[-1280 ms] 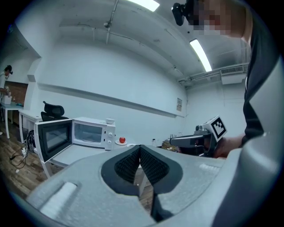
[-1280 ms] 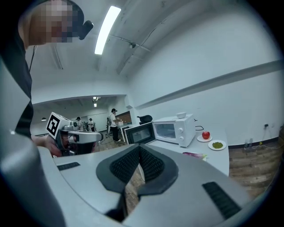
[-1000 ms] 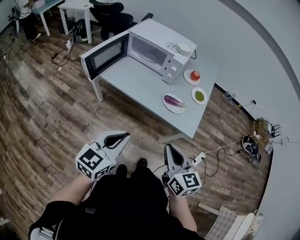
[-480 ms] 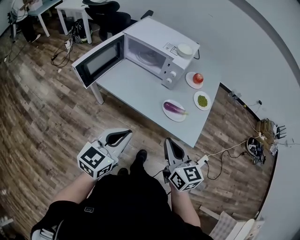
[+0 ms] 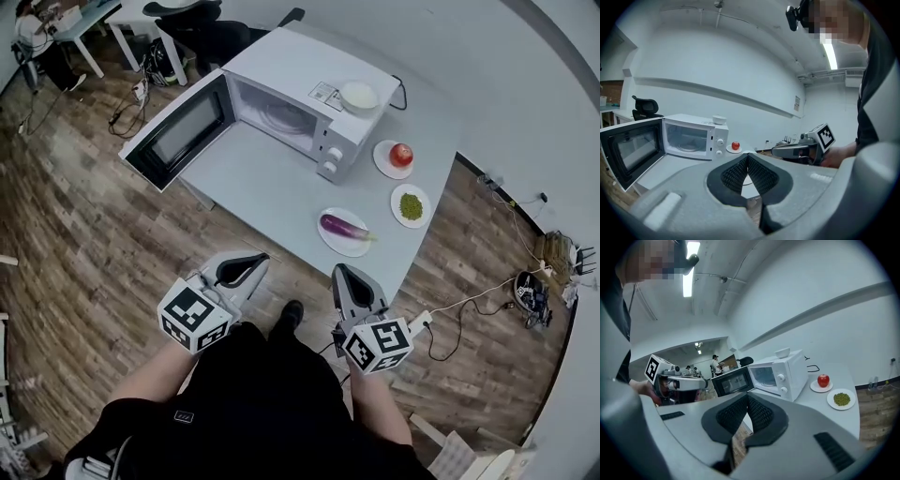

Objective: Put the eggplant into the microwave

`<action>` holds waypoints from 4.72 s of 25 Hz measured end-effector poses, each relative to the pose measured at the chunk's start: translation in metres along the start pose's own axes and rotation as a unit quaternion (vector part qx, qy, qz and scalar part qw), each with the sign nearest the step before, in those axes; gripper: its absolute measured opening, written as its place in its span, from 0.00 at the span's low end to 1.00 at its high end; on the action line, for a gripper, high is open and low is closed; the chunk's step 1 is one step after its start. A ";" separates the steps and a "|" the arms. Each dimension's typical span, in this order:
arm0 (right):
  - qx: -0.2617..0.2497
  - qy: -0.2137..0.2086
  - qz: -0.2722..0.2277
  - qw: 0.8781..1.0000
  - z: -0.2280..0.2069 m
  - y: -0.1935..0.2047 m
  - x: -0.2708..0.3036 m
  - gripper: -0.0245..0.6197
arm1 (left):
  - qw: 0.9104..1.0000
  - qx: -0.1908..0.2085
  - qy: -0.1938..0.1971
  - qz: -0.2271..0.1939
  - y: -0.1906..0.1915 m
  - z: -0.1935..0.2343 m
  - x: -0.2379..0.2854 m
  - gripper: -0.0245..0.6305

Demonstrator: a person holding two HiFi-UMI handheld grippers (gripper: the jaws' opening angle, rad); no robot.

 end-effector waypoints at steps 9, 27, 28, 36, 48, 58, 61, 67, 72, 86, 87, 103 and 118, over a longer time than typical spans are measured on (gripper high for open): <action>-0.013 0.022 0.022 0.999 -0.033 0.008 0.021 0.06 | 1.000 -0.003 0.023 0.005 0.006 0.019 0.049 0.05; -0.059 0.077 0.110 0.989 -0.068 0.077 0.065 0.06 | 0.994 -0.040 0.076 0.064 0.079 0.067 0.102 0.05; -0.069 0.078 0.118 0.987 -0.071 0.082 0.066 0.06 | 0.994 -0.040 0.078 0.066 0.083 0.069 0.105 0.05; -0.114 0.101 0.165 0.975 -0.095 0.128 0.068 0.06 | 0.991 -0.014 0.103 0.081 0.115 0.078 0.129 0.05; -0.278 0.096 0.239 0.925 -0.110 0.176 0.073 0.06 | 0.988 -0.017 0.107 0.109 0.154 0.084 0.137 0.05; -0.328 0.085 0.273 0.901 -0.108 0.189 0.070 0.16 | 0.988 -0.020 0.098 0.114 0.168 0.090 0.133 0.05; -0.346 0.087 0.288 0.889 -0.109 0.192 0.070 0.19 | 0.989 -0.022 0.094 0.115 0.169 0.090 0.128 0.05; -0.408 0.086 0.306 0.856 -0.110 0.198 0.074 0.23 | 0.989 -0.025 0.083 0.117 0.172 0.095 0.117 0.05; -0.457 0.090 0.310 0.829 -0.108 0.201 0.078 0.22 | 0.990 -0.027 0.079 0.115 0.174 0.098 0.111 0.05; -0.435 0.102 0.317 0.837 -0.113 0.202 0.091 0.13 | 0.990 -0.029 0.071 0.116 0.175 0.106 0.091 0.05; -0.431 0.101 0.318 0.838 -0.114 0.201 0.092 0.13 | 0.990 -0.029 0.071 0.117 0.175 0.107 0.090 0.05; -0.484 0.073 0.361 0.794 -0.120 0.200 0.079 0.14 | 0.989 -0.023 0.084 0.119 0.171 0.105 0.089 0.05; -0.502 0.052 0.365 0.782 -0.126 0.199 0.087 0.12 | 0.986 -0.017 0.106 0.130 0.178 0.102 0.099 0.05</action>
Point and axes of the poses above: the fingertips, and each gripper's own axes: x forward along the fingers, z to its left, y out of its underside, the point moved 7 cm from there along -x, backward along the fingers, and after that the axes turned 14 degrees about -z, right-handed, at the moved point
